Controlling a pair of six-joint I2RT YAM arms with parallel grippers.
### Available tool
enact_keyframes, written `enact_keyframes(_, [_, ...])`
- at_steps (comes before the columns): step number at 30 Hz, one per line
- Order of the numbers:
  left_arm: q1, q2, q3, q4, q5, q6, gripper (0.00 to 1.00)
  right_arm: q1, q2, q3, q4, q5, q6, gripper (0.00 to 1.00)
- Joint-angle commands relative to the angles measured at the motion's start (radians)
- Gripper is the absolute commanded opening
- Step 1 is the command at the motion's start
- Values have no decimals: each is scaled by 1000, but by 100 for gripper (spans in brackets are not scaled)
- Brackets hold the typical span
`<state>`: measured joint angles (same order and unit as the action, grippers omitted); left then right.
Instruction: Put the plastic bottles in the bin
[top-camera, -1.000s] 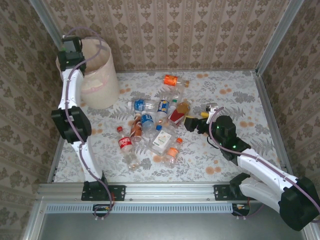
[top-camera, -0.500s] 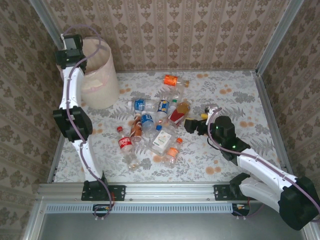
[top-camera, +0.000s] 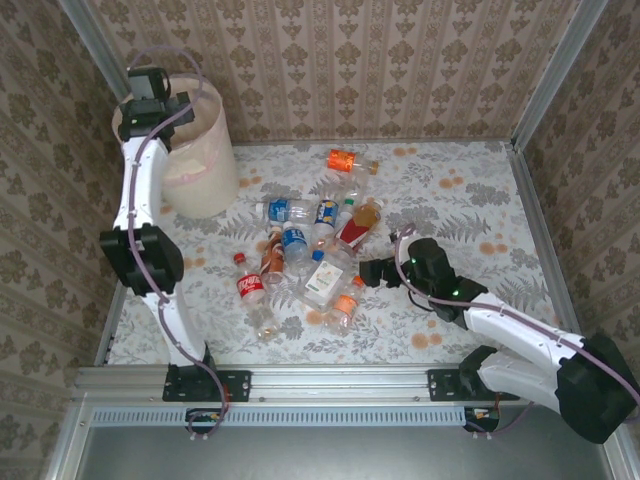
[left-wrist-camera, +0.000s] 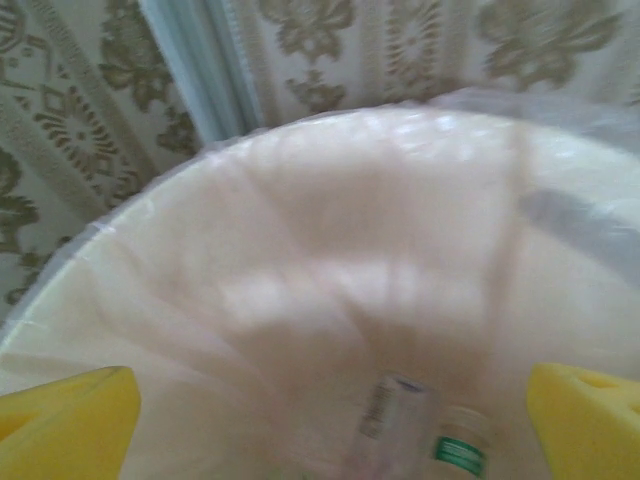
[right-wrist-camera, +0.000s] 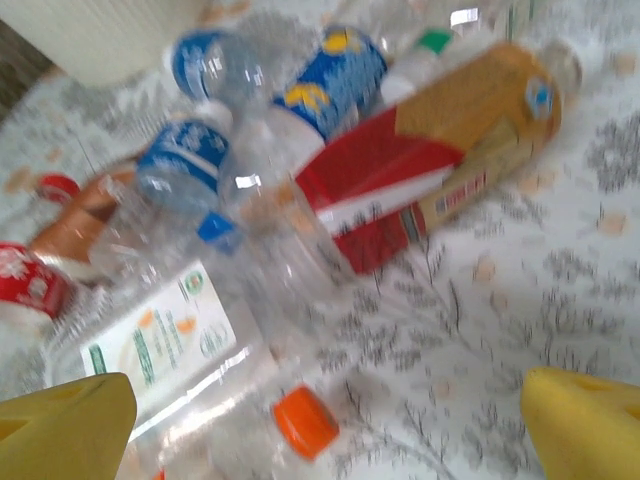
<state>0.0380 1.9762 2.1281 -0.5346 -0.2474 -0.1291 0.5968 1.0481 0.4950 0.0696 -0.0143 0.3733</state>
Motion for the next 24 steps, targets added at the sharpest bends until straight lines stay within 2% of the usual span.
enact_keyframes(1, [-6,-100,-67,51,160,-107,100,53,13,55,-177,60,47,100])
enact_keyframes(7, [-10,-251,-276,197,304,-230,100,132,31,84,-301,76,161,100])
enact_keyframes(13, [-38,-399,-490,334,418,-348,100,217,52,103,-320,91,273,100])
enact_keyframes(18, [-99,-504,-643,380,439,-390,100,272,137,189,-417,126,390,100])
enact_keyframes(24, [-150,-599,-789,420,395,-425,100,332,280,276,-454,111,385,100])
